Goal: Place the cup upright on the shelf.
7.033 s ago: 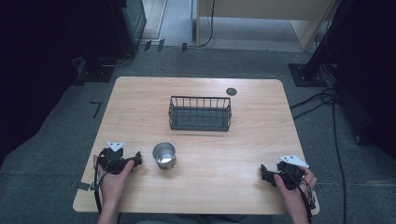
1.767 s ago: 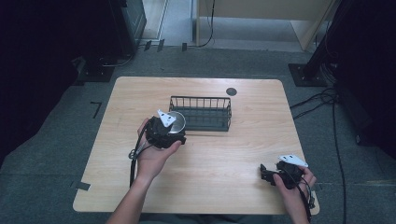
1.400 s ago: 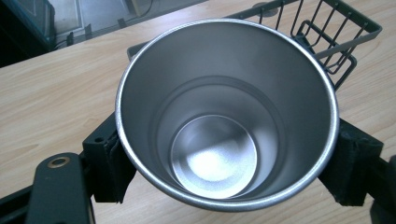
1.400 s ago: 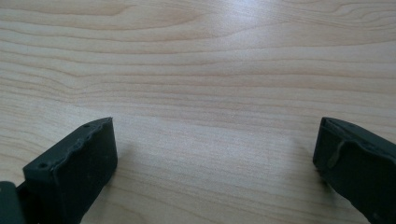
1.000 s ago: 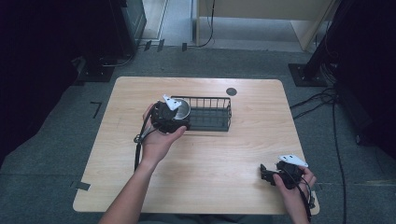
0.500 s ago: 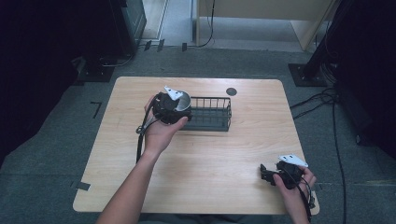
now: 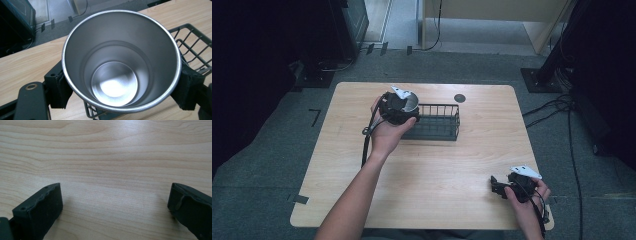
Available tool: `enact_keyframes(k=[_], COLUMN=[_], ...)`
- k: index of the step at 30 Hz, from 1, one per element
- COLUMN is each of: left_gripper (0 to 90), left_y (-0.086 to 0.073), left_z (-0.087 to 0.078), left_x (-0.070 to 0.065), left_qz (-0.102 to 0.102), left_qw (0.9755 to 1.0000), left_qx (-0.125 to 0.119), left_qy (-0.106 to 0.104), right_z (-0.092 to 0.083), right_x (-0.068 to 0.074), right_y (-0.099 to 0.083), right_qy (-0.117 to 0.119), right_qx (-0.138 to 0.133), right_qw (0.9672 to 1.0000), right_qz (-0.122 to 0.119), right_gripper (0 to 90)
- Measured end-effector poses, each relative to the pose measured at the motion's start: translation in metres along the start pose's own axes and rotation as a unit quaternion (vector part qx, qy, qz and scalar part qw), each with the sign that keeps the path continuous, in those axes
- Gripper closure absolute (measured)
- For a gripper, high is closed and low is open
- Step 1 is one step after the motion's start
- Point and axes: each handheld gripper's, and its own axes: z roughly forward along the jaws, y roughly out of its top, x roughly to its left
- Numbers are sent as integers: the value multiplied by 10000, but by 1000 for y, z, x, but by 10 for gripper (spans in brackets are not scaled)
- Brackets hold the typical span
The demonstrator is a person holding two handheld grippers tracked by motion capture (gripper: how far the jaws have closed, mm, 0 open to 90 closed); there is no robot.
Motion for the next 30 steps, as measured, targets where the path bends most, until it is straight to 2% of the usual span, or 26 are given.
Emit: enact_keyframes(k=[12,18,21,30], left_gripper=[192,191,191,191], left_y=[-5,-9,-14,-21], left_z=[26,32,37,48], left_x=[-2,-2,-3,-3], left_qz=[15,8,79,102], left_qw=[9998,9998,9995,9990], left_qx=[145,179,283,410], left_qy=[112,115,144,165], right_z=[0,0,0,0], right_x=[0,0,0,0], right_y=[0,0,0,0], right_qy=[0,0,0,-1], right_qx=[0,1,1,1], right_qw=[10000,10000,10000,10000], right_qz=[1,1,1,0], right_gripper=[0,0,0,0])
